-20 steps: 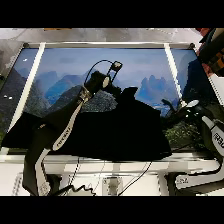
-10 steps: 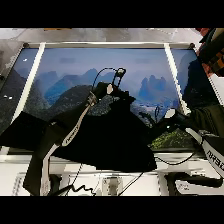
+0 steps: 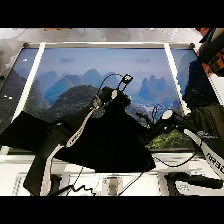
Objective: Fold the clothes and pants, and hang the long-sleeved shirts on hangers.
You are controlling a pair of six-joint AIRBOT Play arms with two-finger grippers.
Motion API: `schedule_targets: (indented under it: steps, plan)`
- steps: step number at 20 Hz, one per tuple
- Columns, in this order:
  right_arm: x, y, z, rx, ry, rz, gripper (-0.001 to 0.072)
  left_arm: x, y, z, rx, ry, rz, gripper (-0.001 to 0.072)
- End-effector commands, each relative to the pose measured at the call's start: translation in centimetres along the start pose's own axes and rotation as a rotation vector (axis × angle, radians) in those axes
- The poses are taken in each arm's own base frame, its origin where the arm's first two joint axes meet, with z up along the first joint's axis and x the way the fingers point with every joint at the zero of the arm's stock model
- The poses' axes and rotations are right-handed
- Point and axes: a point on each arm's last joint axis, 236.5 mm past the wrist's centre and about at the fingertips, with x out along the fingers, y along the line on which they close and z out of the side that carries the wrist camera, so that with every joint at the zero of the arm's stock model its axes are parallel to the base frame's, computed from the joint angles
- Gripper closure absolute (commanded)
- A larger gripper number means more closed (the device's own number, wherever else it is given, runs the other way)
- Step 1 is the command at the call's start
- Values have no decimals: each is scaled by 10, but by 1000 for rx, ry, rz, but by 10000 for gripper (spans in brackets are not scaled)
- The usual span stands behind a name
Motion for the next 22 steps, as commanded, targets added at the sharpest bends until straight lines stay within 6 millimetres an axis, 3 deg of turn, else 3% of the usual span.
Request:
schedule_targets:
  steps: [1, 3, 6, 11, 13, 14, 15, 16, 17, 18, 20, 22]
  plan:
    - [0, -1, 3, 2, -13, -6, 689, -4, 13, 0, 112, 13, 57, 699]
    - [-2, -4, 10, 2, -38, -19, 689, -16, 31, 9, 183, 5, 127, 699]
    - [-12, -10, 34, 1, -111, -69, 689, -54, 68, 36, 218, -44, 225, 700]
    - [-53, -34, 90, 18, -288, -254, 689, -149, 141, 79, 191, -150, 381, 700]
    - [-74, -46, 103, 22, -334, -323, 689, -180, 162, 82, 109, -173, 406, 700]
    - [-80, -48, 106, 20, -345, -334, 689, -182, 167, 72, 24, -153, 384, 699]
    - [-83, -49, 107, 22, -353, -335, 689, -178, 165, 54, -64, -101, 336, 635]
    - [-84, -50, 107, 24, -355, -337, 689, -170, 155, 36, -127, -43, 266, 415]
    - [-84, -50, 106, 24, -351, -335, 689, -159, 138, 19, -195, 15, 175, 69]
    - [-83, -49, 104, 26, -342, -330, 689, -148, 118, 8, -268, 59, 88, 2]
    - [-82, -48, 103, 26, -337, -328, 689, -124, 97, -6, -335, 109, 9, 1]
    - [-82, -48, 103, 25, -336, -328, 689, -99, 88, -23, -384, 156, -5, 2]
